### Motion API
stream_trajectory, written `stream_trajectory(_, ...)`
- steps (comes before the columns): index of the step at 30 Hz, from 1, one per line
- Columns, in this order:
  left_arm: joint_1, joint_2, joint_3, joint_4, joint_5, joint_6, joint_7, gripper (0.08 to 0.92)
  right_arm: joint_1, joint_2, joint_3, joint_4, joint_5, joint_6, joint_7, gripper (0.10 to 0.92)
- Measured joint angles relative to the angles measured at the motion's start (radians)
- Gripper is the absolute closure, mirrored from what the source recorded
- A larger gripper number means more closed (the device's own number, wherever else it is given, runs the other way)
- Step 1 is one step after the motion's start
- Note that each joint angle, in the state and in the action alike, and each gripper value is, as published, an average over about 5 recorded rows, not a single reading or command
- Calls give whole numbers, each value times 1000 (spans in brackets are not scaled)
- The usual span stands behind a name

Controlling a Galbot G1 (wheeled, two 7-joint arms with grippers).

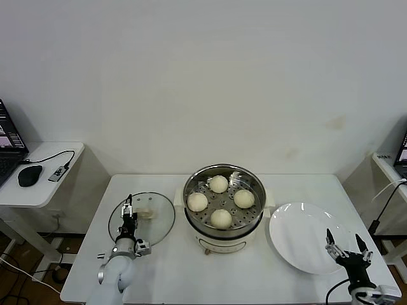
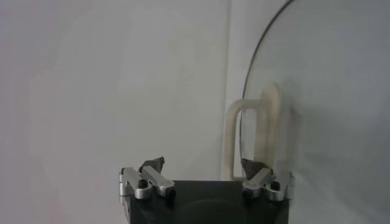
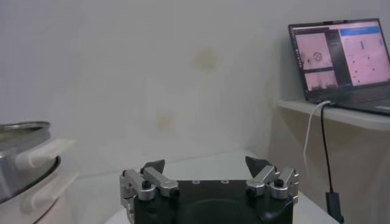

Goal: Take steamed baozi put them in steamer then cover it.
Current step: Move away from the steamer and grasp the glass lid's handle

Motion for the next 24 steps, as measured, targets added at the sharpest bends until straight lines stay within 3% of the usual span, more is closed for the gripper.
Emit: stream_trajectory(24,-42,-5,4,41,-7,6,-6,177,-5,7,-3,-1,-8,5,-3,203)
